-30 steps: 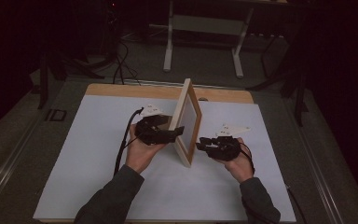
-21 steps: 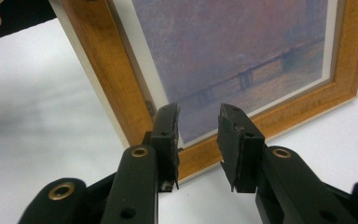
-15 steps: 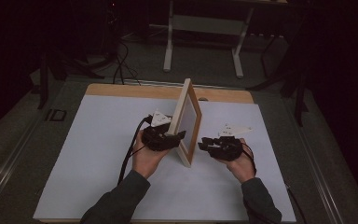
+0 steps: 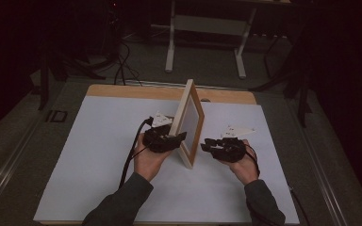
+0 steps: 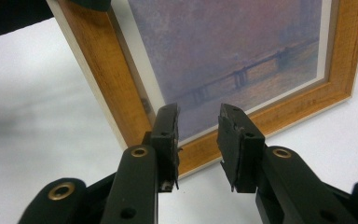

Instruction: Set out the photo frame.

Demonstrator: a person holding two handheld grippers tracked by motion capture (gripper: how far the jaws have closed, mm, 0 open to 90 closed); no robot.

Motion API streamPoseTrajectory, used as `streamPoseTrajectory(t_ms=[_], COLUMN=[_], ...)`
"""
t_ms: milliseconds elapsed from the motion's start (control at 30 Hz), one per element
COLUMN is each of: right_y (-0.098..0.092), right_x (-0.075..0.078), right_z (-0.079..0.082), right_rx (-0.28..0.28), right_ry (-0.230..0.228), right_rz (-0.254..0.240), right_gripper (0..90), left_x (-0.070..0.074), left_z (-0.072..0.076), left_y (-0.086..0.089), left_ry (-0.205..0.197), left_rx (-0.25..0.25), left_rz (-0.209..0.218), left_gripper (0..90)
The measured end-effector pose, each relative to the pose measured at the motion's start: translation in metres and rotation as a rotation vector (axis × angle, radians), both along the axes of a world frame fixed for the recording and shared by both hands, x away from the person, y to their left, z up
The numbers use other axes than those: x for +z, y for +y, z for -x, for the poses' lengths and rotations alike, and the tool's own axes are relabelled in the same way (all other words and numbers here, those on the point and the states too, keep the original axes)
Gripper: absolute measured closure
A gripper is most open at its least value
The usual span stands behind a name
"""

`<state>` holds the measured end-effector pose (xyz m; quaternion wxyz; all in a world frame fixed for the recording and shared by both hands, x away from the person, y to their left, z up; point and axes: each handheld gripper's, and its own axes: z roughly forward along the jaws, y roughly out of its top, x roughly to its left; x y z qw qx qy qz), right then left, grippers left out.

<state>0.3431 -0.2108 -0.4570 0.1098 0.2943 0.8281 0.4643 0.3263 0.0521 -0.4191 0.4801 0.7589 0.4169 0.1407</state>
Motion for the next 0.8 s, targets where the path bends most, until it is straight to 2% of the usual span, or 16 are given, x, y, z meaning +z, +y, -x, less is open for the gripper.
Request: streamPoseTrajectory(t_ms=[433,567,800], right_y=[-0.001,-0.001,-0.001], right_x=[0.000,0.001,0.003], right_z=[0.000,0.000,-0.001], right_rx=[-0.001,0.000,-0.001], right_ry=[0.001,0.000,-0.004], right_rz=[0.003,0.005,0.008], right_gripper=[67.6,67.6,67.6], left_x=[0.002,0.002,0.001], left_z=[-0.011,-0.015,-0.025], left_y=[0.021,0.027,0.041], left_ry=[0.043,0.053,0.079], left_rx=[0.019,0.011,-0.046], left_rz=[0.004,0.013,0.042], left_gripper=[65.0,67.0,68.0])
